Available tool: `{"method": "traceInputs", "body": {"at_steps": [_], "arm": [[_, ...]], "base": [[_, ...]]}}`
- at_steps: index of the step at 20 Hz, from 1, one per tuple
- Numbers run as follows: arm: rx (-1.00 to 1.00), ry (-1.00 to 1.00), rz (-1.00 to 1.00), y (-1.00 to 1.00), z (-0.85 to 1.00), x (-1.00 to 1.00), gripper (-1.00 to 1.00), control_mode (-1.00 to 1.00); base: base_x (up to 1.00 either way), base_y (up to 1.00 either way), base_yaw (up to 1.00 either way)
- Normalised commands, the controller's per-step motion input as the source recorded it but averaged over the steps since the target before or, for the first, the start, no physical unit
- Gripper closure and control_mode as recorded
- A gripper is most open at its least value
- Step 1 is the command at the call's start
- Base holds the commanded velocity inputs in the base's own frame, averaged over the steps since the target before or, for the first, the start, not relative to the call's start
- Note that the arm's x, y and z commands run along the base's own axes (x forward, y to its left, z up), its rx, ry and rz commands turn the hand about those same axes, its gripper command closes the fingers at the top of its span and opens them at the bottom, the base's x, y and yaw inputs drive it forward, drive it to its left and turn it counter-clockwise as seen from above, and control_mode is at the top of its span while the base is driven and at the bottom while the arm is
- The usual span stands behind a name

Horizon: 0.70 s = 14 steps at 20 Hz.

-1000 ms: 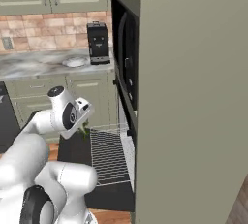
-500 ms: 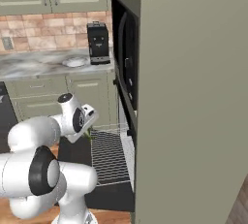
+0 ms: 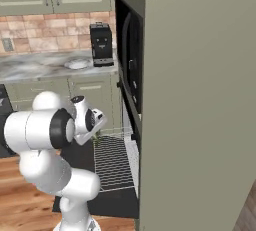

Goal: Place the fish on the bottom rack of the oven, and slide the tray back inside. Close the oven door.

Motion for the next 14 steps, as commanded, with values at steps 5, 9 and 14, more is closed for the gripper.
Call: {"method": "traceInputs", "body": {"at_steps": [5,9,14], "arm": [[0.00,0.03,0.00,0.08,-0.43,0.37,1.00,-1.00],[-0.04,0.00,0.00,0.24,-0.46,0.09,1.00,-1.00],[-0.01,0.00,0.00,0.06,-0.35,0.08,1.00,-1.00]], "base": [[0.00,0.00,0.00],[0.00,0.00,0.00],[0.00,0.00,0.00]]}}
